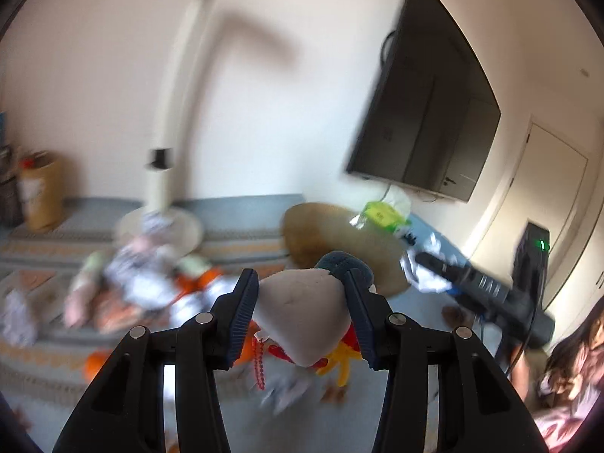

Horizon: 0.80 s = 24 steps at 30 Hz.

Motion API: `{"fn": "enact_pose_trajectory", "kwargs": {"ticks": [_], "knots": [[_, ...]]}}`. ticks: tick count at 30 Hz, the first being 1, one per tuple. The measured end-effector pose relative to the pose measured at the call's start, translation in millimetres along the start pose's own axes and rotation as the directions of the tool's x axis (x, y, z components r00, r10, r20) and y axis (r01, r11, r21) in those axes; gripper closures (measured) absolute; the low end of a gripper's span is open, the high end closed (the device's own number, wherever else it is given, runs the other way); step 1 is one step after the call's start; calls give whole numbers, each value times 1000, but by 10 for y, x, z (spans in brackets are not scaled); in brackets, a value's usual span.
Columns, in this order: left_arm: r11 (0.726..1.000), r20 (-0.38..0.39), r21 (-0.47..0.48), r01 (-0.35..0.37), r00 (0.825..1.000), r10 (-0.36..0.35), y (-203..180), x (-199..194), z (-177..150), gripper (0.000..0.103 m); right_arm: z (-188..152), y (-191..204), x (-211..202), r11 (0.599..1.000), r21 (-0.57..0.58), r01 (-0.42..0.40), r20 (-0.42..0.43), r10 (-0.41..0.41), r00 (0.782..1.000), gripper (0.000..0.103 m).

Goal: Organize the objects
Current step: 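Carry both items over the amber bowl and open both tools to drop them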

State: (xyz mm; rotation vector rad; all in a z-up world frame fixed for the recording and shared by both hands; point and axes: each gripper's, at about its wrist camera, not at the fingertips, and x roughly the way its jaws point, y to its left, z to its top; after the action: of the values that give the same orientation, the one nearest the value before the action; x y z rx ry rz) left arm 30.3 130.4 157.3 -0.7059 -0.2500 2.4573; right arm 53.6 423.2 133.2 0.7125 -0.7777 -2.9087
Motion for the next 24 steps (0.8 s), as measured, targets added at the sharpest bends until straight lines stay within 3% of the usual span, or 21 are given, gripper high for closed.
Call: {"fn": "enact_pose_trajectory", "kwargs": {"ticks": [3,7,8,9,10,11,17,20,21,24], "knots": [[1000,-34,27,1,999,0,-283,632,277,58,125,-202,138,991,2,134,9,-134,991,51],[1000,-46,30,4,999,-3,-476,1219,388,56,245,-337,421,987,-1,162,-19,-162,987,49],[999,-44,33,-5,999,7,-502,1320,395,47,265,-352,484,984,-11,176,-24,-176,984,48],[999,-48,32,-21,999,23,-517,1436,400,28,294,-361,552,982,-25,185,-33,-186,982,38],[999,-48,29,-32,998,34,-511,1480,396,20,289,-344,611,981,-36,190,-41,-192,981,29],[999,-43,24,-30,999,31,-501,1476,380,15,287,-369,594,981,-41,189,-39,-191,981,28],[1000,-14,1,-13,1000,13,-255,973,324,14,193,-416,291,987,-72,145,-8,-146,989,28],[999,2,-1,-33,999,33,-115,531,247,13,36,-150,86,991,-106,76,-4,-77,997,24],[999,6,4,-49,999,49,-70,369,210,13,-12,-57,60,991,-119,63,-7,-64,998,18],[992,42,9,-129,991,128,120,-172,30,6,-275,336,19,982,-187,-14,-34,8,999,15]]}}
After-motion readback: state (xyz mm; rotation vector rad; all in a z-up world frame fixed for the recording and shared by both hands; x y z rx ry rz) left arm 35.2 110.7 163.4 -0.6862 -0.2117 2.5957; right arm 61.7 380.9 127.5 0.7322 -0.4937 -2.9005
